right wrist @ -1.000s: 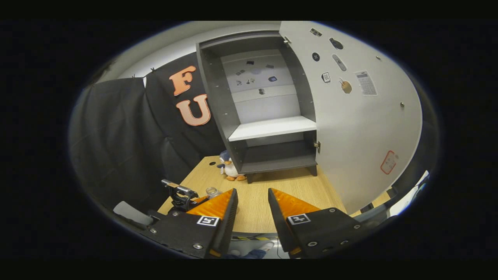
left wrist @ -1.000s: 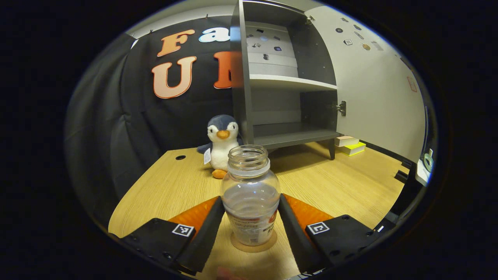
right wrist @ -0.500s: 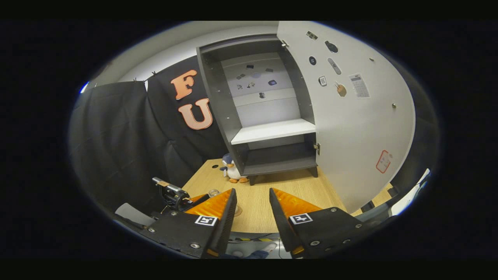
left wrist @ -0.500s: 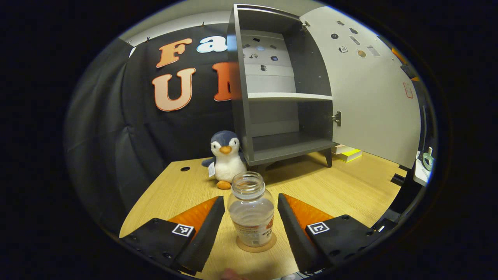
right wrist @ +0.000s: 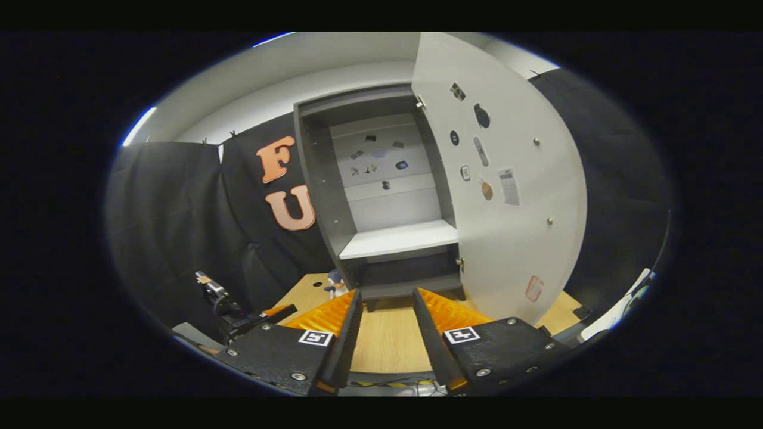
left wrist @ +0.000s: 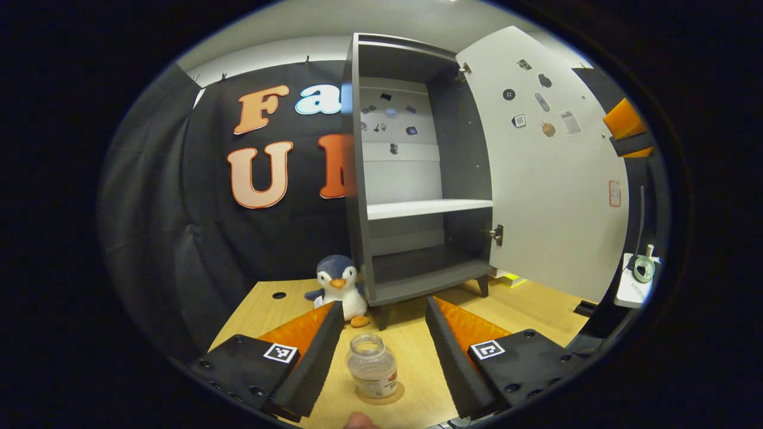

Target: Open the cabinet door with the right hand, grasp the bottle in the cabinet with the left hand and place it on the coaster, then close the cabinet door with the right hand.

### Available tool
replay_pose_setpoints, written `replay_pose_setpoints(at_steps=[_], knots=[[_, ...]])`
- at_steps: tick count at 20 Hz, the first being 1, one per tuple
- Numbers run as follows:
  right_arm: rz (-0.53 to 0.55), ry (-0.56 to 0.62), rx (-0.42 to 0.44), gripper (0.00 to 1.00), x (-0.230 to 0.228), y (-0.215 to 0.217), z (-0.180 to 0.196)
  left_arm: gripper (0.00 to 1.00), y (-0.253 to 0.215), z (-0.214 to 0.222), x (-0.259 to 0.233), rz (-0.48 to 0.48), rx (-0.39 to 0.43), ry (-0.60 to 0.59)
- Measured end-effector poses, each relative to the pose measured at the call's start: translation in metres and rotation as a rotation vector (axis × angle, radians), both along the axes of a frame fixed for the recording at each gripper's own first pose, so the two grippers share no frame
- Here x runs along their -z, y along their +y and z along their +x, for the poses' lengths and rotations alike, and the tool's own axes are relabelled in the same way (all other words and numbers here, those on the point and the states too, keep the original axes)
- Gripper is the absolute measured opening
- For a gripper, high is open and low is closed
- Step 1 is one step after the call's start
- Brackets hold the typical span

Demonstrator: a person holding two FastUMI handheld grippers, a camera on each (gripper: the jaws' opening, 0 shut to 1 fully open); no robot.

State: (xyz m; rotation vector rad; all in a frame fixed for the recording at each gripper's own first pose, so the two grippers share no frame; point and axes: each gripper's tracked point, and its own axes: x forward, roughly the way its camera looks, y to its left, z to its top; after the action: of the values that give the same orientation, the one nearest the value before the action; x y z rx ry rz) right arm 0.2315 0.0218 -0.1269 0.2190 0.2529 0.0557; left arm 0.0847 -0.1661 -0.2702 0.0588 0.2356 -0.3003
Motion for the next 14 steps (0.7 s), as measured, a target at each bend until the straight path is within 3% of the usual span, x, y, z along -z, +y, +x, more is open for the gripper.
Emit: replay_pose_setpoints(at_steps=[6,8,9,14], knots=[[-0.051,-0.102,0.133,0.54,-0.054,-0.083,-0.019,0.87,-0.015,0.014,-0.030,-0.036,0.049,-0.016],[-0.080,-0.121,0.185,0.54,-0.063,-0.114,-0.028,0.87,-0.020,0.018,-0.034,-0.040,0.066,-0.018],[-0.090,-0.133,0.215,0.54,-0.069,-0.128,-0.032,0.92,-0.020,0.022,-0.036,-0.035,0.067,-0.022],[-0.095,-0.151,0.296,0.55,-0.074,-0.185,-0.040,0.92,-0.029,0.036,-0.042,-0.041,0.077,-0.018]])
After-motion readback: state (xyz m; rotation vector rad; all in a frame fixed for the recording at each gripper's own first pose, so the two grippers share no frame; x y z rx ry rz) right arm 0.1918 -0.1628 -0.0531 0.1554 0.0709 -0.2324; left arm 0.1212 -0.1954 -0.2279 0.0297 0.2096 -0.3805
